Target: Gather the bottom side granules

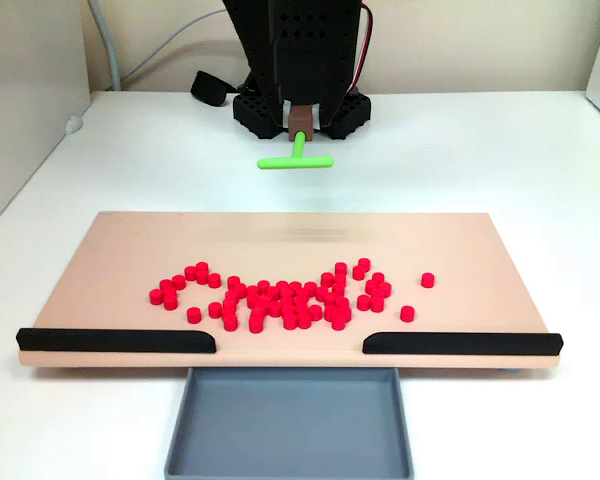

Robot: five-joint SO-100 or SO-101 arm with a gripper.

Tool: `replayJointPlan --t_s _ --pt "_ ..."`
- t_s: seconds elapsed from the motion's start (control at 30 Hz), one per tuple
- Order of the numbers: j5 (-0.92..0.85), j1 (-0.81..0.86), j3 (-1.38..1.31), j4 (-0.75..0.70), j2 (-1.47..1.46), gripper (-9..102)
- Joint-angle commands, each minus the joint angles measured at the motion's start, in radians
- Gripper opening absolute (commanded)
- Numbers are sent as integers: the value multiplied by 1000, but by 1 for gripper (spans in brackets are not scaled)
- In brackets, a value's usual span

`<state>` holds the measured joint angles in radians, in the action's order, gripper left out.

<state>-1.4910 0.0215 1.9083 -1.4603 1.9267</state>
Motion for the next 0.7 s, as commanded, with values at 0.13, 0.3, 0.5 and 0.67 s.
replayJointPlan --t_s 0.13,0.3,0.5,0.67 --pt "-9 2 -17 9 8 0" --pt "-11 -5 -18 11 25 0" --pt "-31 5 -17 3 29 0" --pt "-31 17 -17 11 12 0"
